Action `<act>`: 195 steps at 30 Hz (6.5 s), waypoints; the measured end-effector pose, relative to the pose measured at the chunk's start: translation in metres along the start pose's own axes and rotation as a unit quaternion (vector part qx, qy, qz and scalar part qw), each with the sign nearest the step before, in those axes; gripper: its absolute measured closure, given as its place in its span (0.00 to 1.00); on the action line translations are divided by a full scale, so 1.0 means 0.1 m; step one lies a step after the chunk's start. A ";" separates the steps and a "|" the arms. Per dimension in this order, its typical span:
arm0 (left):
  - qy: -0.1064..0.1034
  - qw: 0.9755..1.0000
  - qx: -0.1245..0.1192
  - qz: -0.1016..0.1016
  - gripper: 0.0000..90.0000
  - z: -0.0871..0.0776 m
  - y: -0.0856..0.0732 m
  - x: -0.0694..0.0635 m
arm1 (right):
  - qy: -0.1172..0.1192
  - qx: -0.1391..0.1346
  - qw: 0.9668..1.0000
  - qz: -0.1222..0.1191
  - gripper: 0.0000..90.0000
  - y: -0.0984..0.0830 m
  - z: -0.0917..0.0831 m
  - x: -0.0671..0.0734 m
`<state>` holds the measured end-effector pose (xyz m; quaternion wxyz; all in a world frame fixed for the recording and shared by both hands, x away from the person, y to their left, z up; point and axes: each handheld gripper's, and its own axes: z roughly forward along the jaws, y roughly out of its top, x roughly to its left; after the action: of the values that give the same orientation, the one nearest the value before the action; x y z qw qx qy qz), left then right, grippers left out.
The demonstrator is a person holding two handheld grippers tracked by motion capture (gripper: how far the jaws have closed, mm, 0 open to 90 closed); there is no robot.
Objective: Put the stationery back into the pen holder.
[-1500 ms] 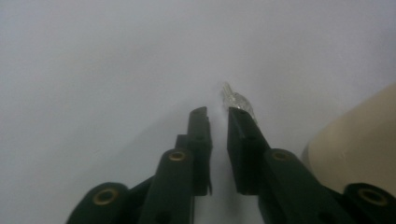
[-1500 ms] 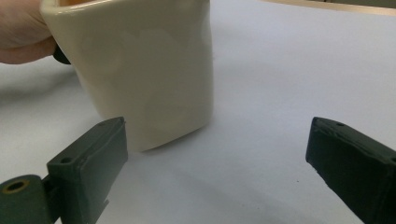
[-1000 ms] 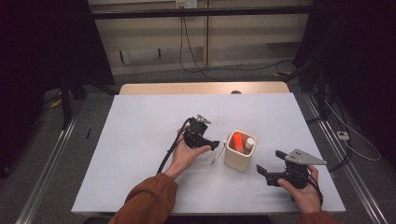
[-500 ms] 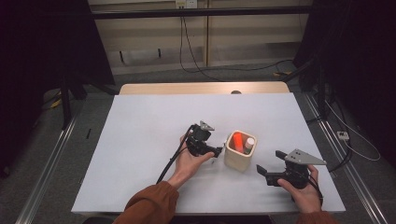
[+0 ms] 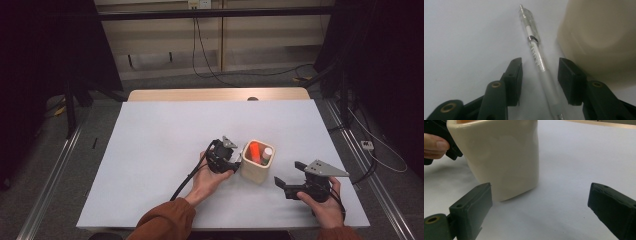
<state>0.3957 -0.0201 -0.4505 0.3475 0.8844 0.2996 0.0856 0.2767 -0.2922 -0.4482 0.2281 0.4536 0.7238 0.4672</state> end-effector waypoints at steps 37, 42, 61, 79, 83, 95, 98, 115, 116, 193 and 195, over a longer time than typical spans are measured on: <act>-0.032 0.999 0.002 -0.015 0.89 -0.14 0.07 0.14 | 0.001 -0.002 1.000 -0.002 0.06 0.00 0.00 0.01; -0.041 0.999 -0.009 -0.019 0.89 -0.20 0.08 0.19 | 0.001 -0.002 1.000 -0.001 0.06 0.00 0.00 0.01; -0.040 0.998 -0.039 -0.007 0.89 -0.56 0.06 0.35 | 0.002 -0.009 1.000 -0.005 0.06 0.03 -0.01 0.02; -0.043 0.998 -0.049 0.002 0.89 -1.01 -0.23 0.49 | 0.009 -0.012 0.999 -0.037 0.05 0.09 0.01 0.26; -0.045 0.998 -0.045 0.003 0.89 -1.12 -0.34 0.49 | 0.010 -0.021 0.998 -0.052 0.05 0.14 -0.01 0.37; -0.065 0.997 -0.041 0.015 0.89 -1.34 -0.60 0.38 | 0.038 -0.011 0.994 -0.098 0.05 0.10 0.01 0.73; -0.069 0.997 -0.039 0.013 0.89 -1.38 -0.65 0.37 | 0.046 -0.011 0.993 -0.108 0.06 0.11 0.03 0.81; -0.099 0.995 -0.019 0.017 0.89 -1.45 -0.78 0.34 | 0.095 0.001 0.980 -0.174 0.08 0.17 0.24 1.31; -0.100 0.995 -0.018 0.018 0.89 -1.45 -0.78 0.33 | 0.096 0.003 0.979 -0.179 0.09 0.18 0.26 1.33; -0.062 0.996 -0.060 -0.015 0.27 -1.37 -0.66 0.41 | 0.087 0.024 0.931 -0.352 0.90 0.43 0.86 1.59; -0.064 0.996 -0.066 -0.019 0.26 -1.37 -0.68 0.43 | 0.088 0.024 0.935 -0.343 0.90 0.43 0.86 1.58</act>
<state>0.3489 0.1215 -0.3968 0.4253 0.8572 0.2872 0.0422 0.2839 -0.1075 -0.4344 0.2991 0.1398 0.8636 0.3809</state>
